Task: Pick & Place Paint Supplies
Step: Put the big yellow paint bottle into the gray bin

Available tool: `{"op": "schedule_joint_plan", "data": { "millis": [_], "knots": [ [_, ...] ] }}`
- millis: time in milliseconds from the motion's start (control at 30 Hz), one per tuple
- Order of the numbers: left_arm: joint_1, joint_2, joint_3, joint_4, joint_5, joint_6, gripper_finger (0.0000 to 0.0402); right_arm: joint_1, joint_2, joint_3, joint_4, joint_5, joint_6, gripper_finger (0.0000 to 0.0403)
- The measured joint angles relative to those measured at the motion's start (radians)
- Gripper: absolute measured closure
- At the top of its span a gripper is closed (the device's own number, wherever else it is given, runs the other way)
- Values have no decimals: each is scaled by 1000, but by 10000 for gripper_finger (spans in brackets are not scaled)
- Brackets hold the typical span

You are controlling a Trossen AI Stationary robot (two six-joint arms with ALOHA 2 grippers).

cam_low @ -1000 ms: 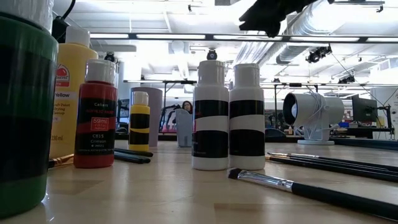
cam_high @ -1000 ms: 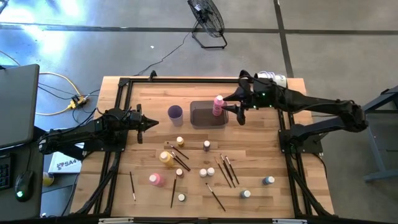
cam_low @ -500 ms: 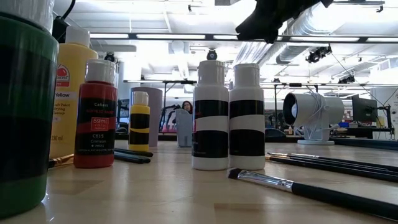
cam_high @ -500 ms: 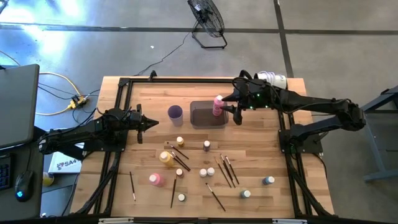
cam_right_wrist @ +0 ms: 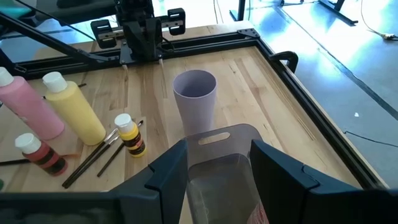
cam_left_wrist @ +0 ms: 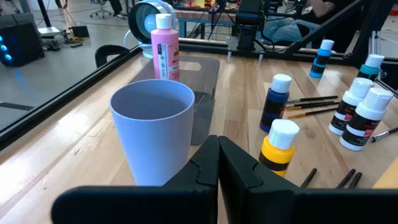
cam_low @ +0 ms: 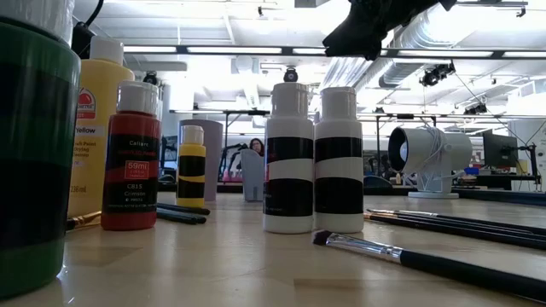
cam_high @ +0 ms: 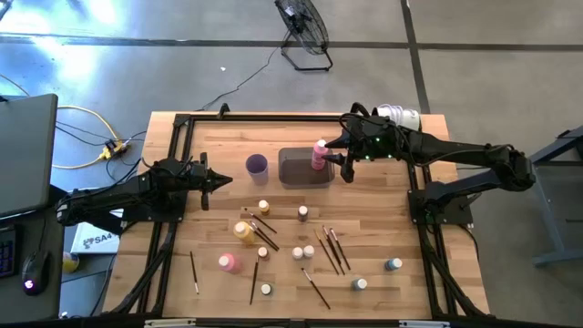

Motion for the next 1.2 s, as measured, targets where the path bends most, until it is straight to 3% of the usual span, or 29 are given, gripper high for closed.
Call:
{"op": "schedule_joint_plan", "data": {
  "millis": [667, 900, 1200],
  "knots": [
    [0, 0, 0, 0, 0, 0, 402, 0, 0, 0, 1, 1, 6, 238],
    [0, 0, 0, 0, 0, 0, 402, 0, 0, 0, 1, 84, 3, 238],
    [0, 0, 0, 0, 0, 0, 402, 0, 0, 0, 1, 90, 3, 238]
  ]
}}
